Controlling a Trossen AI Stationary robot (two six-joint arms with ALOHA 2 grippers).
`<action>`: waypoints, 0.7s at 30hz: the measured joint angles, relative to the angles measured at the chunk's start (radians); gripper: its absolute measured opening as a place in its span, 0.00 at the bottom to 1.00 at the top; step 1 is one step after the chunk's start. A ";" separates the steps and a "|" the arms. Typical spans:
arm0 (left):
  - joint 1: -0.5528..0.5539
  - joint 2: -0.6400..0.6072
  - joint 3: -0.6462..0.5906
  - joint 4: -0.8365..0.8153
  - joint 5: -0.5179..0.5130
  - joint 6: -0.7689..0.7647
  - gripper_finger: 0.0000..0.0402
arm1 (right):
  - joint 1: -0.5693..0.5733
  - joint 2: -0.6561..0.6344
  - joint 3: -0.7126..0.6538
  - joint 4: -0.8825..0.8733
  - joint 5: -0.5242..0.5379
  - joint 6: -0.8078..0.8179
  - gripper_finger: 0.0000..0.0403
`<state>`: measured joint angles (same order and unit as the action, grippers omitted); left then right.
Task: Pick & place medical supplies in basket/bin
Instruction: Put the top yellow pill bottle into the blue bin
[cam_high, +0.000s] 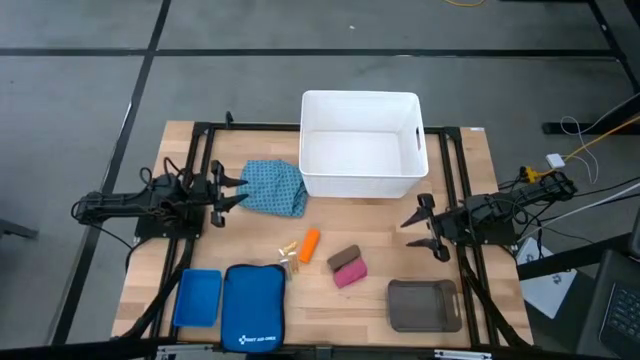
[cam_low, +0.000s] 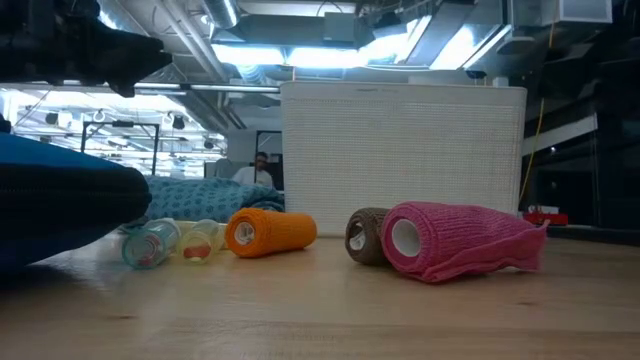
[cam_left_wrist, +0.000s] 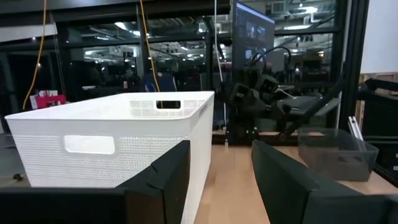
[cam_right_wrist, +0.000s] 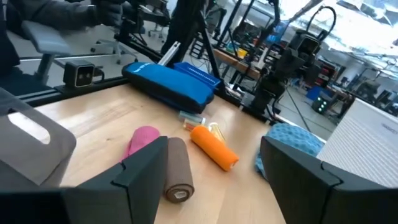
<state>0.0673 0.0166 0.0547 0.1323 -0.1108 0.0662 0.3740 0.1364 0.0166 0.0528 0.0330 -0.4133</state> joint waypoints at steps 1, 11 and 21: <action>0.000 0.000 0.000 0.000 0.000 0.000 0.42 | 0.000 0.000 0.000 0.000 0.000 0.003 0.63; 0.000 0.000 0.001 0.007 -0.019 0.038 0.42 | 0.000 0.000 0.000 0.070 0.009 0.199 0.63; 0.000 0.000 0.002 -0.002 0.003 -0.081 0.42 | 0.000 0.000 0.000 0.137 0.077 0.199 0.63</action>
<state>0.0673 0.0166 0.0563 0.1301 -0.1082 -0.0151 0.3740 0.1360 0.0166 0.1899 0.1097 -0.2139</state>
